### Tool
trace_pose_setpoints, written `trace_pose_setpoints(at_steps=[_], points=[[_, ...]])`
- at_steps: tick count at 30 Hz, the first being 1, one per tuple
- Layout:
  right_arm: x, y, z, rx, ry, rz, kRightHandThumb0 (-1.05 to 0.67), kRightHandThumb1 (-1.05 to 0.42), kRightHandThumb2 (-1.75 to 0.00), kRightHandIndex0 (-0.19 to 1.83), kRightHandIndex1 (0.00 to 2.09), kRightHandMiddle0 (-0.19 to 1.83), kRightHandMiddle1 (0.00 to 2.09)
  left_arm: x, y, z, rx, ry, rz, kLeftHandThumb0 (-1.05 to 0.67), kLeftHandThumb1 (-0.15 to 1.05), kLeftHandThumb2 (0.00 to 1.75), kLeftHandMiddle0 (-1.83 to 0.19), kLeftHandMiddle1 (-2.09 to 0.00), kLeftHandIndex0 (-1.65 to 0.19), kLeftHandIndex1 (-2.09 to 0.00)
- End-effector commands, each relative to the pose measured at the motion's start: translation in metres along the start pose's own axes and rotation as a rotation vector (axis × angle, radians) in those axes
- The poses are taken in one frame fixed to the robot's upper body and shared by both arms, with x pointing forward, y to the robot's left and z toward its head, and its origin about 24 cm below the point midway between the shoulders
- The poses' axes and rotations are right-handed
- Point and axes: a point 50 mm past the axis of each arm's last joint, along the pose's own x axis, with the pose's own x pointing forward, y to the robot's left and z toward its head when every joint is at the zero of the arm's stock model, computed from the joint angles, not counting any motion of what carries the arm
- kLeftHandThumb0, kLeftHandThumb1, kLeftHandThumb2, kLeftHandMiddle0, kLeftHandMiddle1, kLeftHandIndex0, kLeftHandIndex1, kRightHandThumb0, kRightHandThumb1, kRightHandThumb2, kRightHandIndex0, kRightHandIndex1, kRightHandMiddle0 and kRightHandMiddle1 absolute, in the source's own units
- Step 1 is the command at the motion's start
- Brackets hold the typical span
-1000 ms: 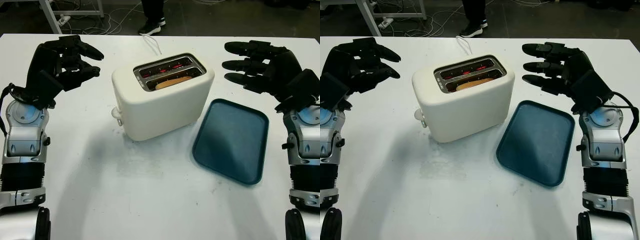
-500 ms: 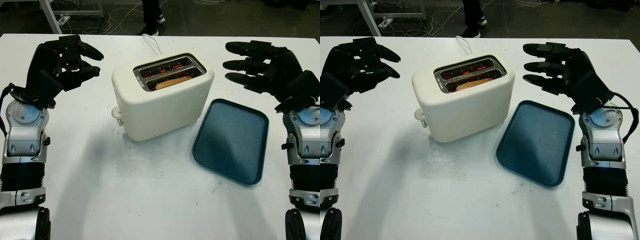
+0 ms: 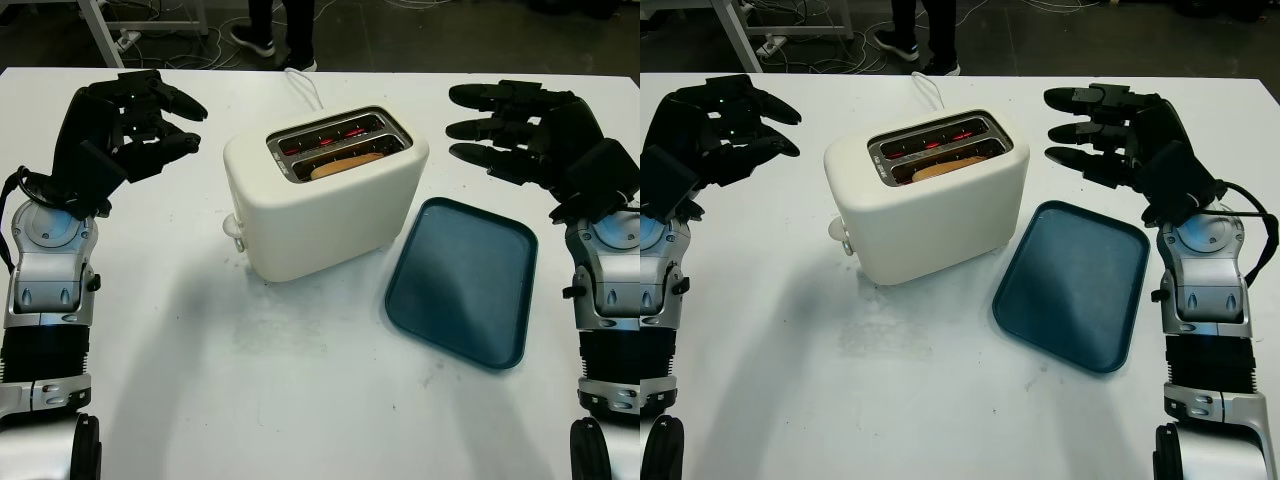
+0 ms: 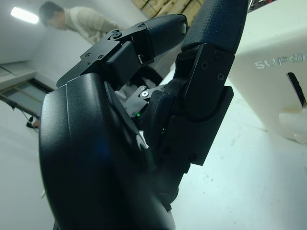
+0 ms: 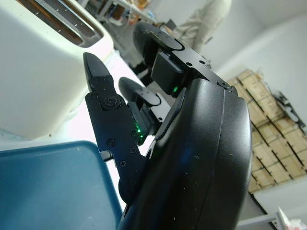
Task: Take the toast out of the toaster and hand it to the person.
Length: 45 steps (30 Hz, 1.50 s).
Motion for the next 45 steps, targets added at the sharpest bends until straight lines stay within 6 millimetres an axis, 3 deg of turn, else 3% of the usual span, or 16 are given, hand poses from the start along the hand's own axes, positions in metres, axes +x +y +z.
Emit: trace_pose_setpoints(at_steps=[1, 30, 45], points=[[0.0014, -0.0004, 0.0035, -0.006, -0.028, 0.000, -0.19, -0.79, 0.00, 0.73, 0.64, 0.90, 0.04, -0.0006, 0.0035, 0.0016, 0.022, -0.013, 0.006, -1.05, 0.92, 0.09, -0.95, -0.89, -0.80, -0.85], [-0.0011, 0.0020, 0.0054, 0.007, -0.030, 0.014, -0.12, -0.81, 0.00, 0.66, 0.77, 0.92, 0.04, -0.0035, 0.0037, 0.0006, 0.013, -0.014, 0.011, -1.05, 0.92, 0.07, -0.97, -0.88, -0.81, -0.84], [0.0014, 0.0003, 0.0024, 0.006, -0.045, 0.014, -0.19, -0.80, 0.00, 0.65, 0.79, 0.91, 0.03, -0.0044, 0.0035, -0.0005, 0.012, -0.009, 0.016, -1.05, 0.92, 0.07, -0.98, -0.86, -0.82, -0.83]])
